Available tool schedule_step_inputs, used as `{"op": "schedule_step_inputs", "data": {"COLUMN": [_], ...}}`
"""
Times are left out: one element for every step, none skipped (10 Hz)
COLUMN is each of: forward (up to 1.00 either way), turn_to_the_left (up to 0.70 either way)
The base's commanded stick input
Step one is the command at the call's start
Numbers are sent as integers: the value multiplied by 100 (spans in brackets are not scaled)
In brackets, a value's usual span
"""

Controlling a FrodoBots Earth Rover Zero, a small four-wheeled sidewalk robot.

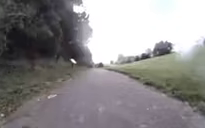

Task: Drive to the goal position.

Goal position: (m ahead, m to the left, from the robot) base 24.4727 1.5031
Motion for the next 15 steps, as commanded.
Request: {"op": "schedule_step_inputs", "data": {"forward": [100,100,100,100,100,100,100,100,100,100,100,100,100,100,100], "turn_to_the_left": [0,0,0,0,0,0,0,0,0,0,0,0,0,0,0]}}
